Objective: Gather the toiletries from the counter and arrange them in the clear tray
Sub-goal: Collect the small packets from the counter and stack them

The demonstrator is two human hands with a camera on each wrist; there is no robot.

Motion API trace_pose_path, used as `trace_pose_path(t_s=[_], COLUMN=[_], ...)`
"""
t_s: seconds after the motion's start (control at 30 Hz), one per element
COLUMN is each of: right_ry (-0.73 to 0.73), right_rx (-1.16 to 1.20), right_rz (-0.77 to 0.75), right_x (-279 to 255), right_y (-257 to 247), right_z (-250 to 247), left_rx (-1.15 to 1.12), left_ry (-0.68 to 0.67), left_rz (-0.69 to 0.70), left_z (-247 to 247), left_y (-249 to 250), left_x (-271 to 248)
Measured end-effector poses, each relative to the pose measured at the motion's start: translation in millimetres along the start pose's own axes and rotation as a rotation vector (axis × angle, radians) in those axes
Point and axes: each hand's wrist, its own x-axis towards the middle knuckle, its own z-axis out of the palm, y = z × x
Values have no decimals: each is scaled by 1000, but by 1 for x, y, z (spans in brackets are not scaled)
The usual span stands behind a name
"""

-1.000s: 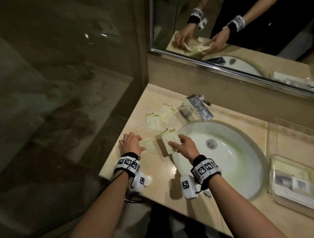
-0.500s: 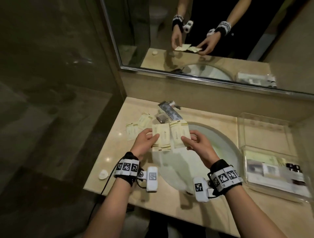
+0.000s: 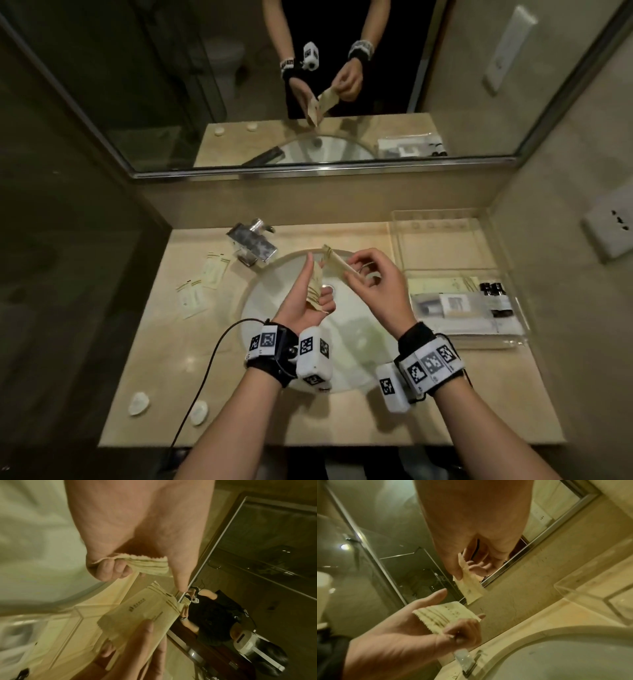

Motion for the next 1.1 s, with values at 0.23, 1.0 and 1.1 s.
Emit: trace_pose_path(t_s=[0.23,1.0,1.1], right_ry=[-67,109,-50], right_rx=[-204,98,3], right_rz=[-193,608,553], right_x=[-3,25,35], right_y=[13,110,124], right_z=[-29,-173,-188], left_rx=[-58,430,459], left_ry=[-5,64,71], left_rz=[17,132,137], left_z=[41,107,119], left_y=[-24,-101,-107], left_x=[11,99,112])
